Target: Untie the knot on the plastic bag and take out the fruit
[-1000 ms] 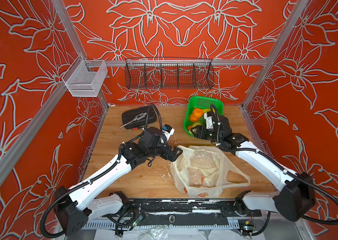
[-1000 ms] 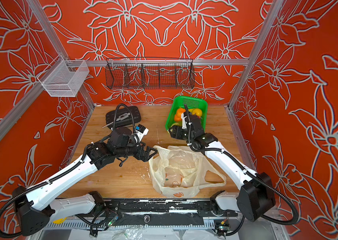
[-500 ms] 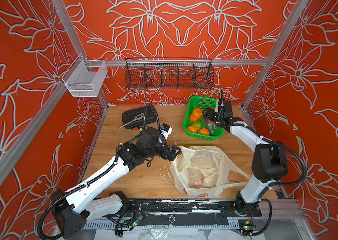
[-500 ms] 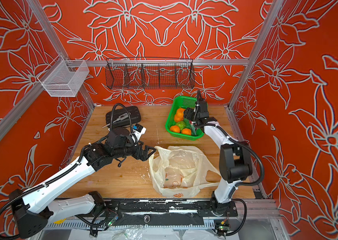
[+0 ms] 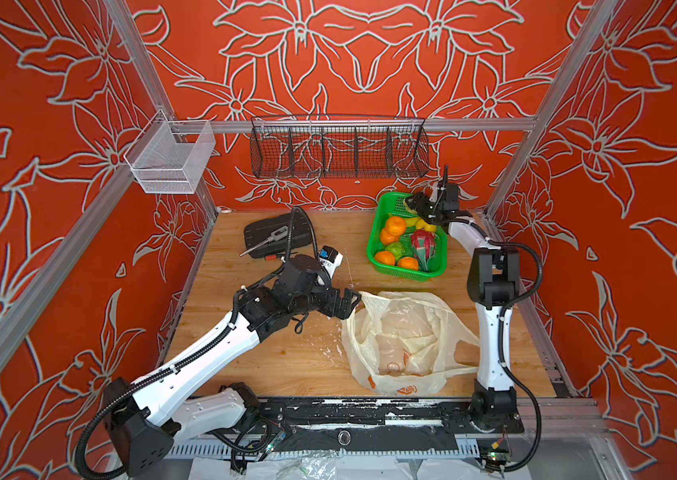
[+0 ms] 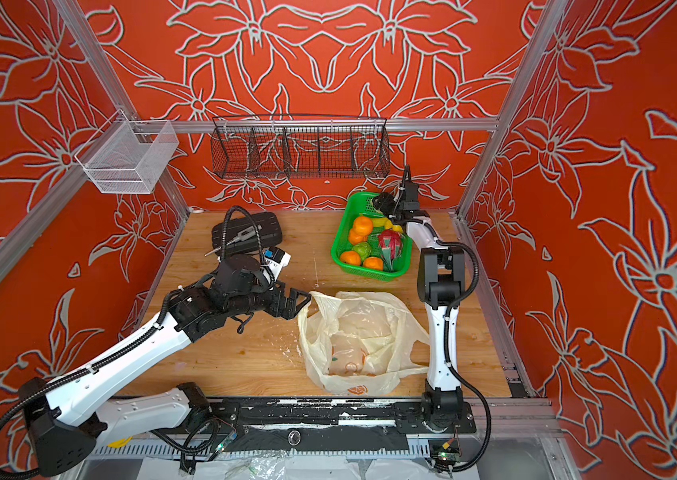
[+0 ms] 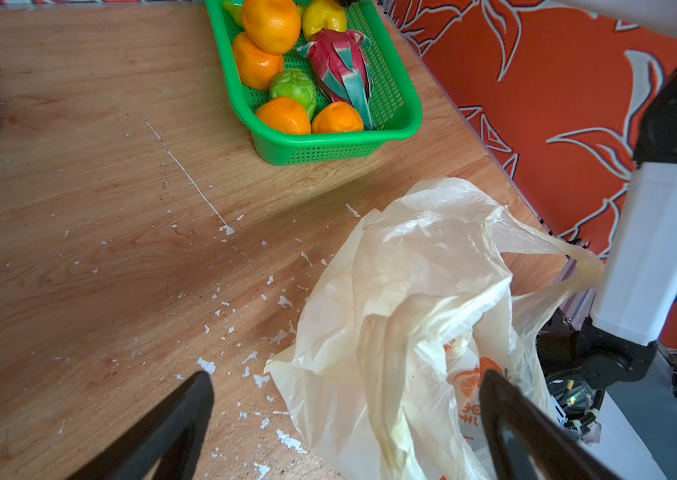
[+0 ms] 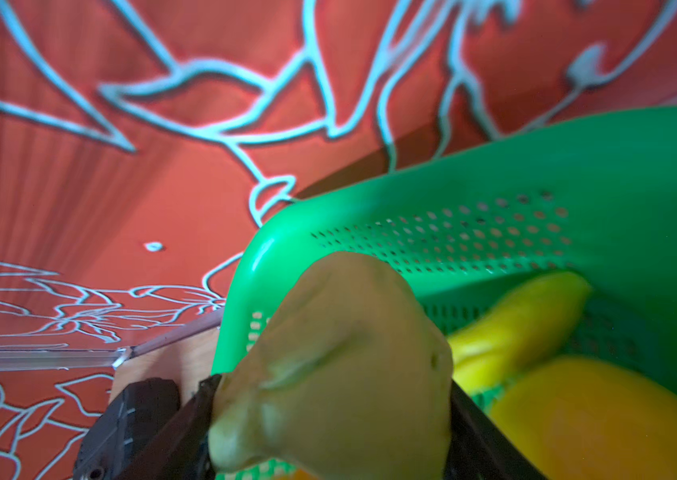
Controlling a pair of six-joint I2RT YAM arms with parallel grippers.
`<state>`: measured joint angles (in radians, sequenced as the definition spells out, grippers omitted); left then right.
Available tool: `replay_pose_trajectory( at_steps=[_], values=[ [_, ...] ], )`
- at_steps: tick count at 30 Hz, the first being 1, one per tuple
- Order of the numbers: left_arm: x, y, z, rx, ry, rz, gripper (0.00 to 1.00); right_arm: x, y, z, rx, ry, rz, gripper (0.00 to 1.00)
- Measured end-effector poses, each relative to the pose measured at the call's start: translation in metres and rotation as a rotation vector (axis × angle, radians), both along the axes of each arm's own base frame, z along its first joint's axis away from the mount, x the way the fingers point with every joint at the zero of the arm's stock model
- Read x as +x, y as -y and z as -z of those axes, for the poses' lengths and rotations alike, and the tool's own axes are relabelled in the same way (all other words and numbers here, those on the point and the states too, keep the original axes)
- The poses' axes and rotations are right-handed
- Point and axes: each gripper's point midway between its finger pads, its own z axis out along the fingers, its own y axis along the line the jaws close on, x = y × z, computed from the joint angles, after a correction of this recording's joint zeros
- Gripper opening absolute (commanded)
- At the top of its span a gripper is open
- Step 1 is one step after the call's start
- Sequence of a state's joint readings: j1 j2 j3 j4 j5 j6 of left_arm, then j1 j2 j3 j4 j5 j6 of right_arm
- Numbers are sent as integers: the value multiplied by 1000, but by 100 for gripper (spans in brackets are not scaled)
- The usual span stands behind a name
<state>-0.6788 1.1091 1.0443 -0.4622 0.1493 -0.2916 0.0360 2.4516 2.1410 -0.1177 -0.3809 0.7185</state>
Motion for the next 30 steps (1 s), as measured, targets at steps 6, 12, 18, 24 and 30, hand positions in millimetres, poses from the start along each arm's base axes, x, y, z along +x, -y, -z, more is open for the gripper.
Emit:
replay_pose_trajectory(
  at_steps=[6,12,18,24,30],
  values=[
    [1,-6,12,23,-11,-27,98,5,-10,25,37,-85,-23,84],
    [2,-10,13,29,-2,-43,98,-6,-16,27,49,-120,-52,97],
    [-3,-20,1,1,50,-70,98,-32,-14,15,40,-145,-53,97],
    [-4,-53,-11,8,157,-192,98,-89,-1,-29,22,-107,-47,97],
    [10,-105,12,97,295,-409,98,-177,26,-89,-119,19,10,97]
  ],
)
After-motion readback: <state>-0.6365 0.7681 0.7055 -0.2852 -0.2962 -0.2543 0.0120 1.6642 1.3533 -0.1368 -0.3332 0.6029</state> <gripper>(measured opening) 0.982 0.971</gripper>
